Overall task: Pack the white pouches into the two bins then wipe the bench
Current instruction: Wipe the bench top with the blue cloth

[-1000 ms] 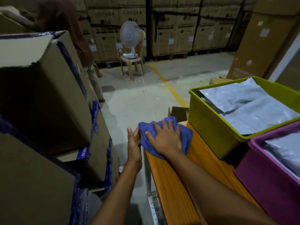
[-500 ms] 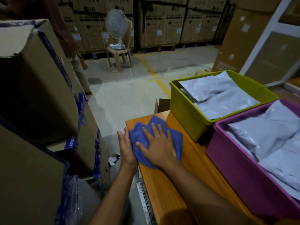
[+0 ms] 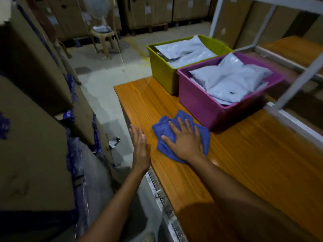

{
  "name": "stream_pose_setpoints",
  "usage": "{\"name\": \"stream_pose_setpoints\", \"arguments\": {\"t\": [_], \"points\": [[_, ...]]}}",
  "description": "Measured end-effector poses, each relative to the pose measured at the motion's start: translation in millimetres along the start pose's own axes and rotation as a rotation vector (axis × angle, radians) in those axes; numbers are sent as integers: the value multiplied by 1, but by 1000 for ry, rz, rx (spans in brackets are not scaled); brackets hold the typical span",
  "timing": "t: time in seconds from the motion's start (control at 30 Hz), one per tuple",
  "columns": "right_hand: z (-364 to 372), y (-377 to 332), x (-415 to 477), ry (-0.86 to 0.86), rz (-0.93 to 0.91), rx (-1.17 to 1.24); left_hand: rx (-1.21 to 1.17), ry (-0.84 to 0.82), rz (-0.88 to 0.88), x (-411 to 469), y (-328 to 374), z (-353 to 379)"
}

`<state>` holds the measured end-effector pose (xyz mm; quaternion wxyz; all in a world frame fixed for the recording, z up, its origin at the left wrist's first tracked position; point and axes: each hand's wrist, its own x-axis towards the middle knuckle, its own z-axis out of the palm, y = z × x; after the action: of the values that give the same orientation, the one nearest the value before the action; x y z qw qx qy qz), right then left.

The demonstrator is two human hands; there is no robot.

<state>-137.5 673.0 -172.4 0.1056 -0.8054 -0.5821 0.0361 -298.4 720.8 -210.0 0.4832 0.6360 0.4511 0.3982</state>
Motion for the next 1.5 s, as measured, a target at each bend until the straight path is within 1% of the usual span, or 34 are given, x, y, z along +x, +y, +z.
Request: {"name": "stream_pose_setpoints", "arguments": {"t": [0.07, 0.13, 0.2, 0.27, 0.33, 0.43, 0.47, 0.5, 0.57, 0.63, 0.7, 0.83, 1.03, 1.17, 1.23, 1.3, 1.4, 1.5], "points": [[-4, 3, -35, 1, 26, 0, 101, -22, 53, -28, 5, 3], [-7, -3, -77, -8, -47, 5, 240, -75, 119, -48, 4, 2], [-13, 7, -118, -42, -114, -5, 470, -170, 216, -68, 10, 1], [-21, 37, -150, -64, -105, -33, 687, -255, 275, -88, 20, 2], [-31, 71, -172, -42, 2, -52, 849, -351, 339, -104, 32, 5], [-41, 100, -189, 3, 267, -62, 982, -509, 410, -115, 48, 18], [-43, 101, -196, 15, 321, -59, 1004, -527, 409, -117, 52, 25], [-44, 100, -204, 15, 338, -57, 1023, -535, 403, -118, 56, 32], [-44, 99, -230, -14, 291, -56, 1019, -585, 437, -122, 63, 51], [-49, 108, -260, -20, 265, -54, 987, -670, 521, -131, 68, 70], [-55, 135, -287, 11, 373, -28, 959, -756, 606, -144, 73, 91], [-67, 183, -350, 82, 734, -70, 879, -910, 747, -183, 89, 145], [-74, 175, -468, 137, 969, -16, 804, -1122, 980, -275, 111, 217], [-86, 181, -570, 141, 1215, 21, 746, -1291, 1092, -353, 127, 251], [-91, 179, -623, 174, 1329, 11, 707, -1369, 1166, -395, 136, 262], [-93, 169, -668, 215, 1380, -1, 672, -1414, 1254, -439, 143, 270], [-96, 152, -721, 223, 1389, -28, 655, -1469, 1357, -506, 148, 282], [-96, 152, -775, 269, 1479, -38, 661, -1541, 1414, -571, 152, 292]]}}
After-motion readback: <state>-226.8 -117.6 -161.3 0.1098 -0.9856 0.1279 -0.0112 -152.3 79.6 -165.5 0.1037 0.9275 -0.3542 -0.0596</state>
